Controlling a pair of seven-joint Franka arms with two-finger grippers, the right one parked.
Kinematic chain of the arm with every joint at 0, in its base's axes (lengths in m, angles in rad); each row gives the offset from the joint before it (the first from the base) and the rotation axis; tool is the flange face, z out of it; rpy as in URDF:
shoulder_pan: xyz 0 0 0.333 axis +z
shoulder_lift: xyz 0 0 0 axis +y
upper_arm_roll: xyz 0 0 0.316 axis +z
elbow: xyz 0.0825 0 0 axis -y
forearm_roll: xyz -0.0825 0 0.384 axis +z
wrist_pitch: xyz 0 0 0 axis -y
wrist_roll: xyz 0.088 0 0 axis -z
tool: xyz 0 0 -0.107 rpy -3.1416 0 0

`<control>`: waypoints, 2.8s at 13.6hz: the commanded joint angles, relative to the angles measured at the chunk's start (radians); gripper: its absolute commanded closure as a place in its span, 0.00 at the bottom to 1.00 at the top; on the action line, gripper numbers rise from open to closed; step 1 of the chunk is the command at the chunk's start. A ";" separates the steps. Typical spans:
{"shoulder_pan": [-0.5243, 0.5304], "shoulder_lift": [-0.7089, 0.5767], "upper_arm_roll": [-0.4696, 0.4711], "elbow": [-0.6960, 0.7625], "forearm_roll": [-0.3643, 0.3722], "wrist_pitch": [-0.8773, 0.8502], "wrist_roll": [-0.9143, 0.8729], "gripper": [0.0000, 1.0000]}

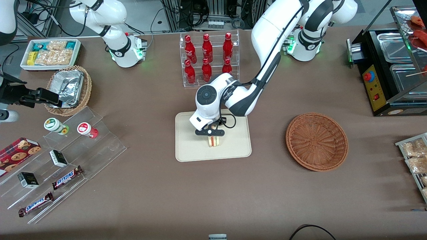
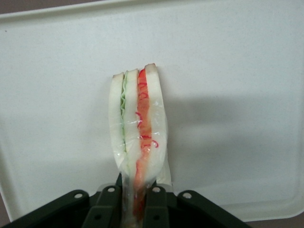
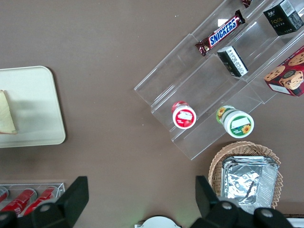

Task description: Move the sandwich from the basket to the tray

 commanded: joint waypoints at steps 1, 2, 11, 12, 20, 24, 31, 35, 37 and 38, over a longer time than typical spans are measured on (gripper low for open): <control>-0.019 0.008 0.012 0.031 0.019 -0.017 0.002 0.01; -0.019 0.001 0.012 0.034 0.020 -0.019 -0.002 0.01; 0.132 -0.327 0.021 -0.003 0.012 -0.311 -0.019 0.00; 0.175 -0.385 0.021 -0.033 0.013 -0.332 -0.012 0.00; 0.447 -0.729 0.021 -0.248 0.007 -0.506 0.378 0.00; 0.611 -0.783 0.023 -0.247 0.020 -0.576 0.617 0.00; 0.732 -0.773 0.029 -0.209 0.015 -0.606 0.722 0.00; 0.731 -0.766 0.032 -0.205 0.024 -0.568 0.734 0.00; 0.722 -0.762 0.032 -0.204 0.065 -0.570 0.736 0.00; 0.722 -0.763 0.032 -0.204 0.064 -0.576 0.743 0.00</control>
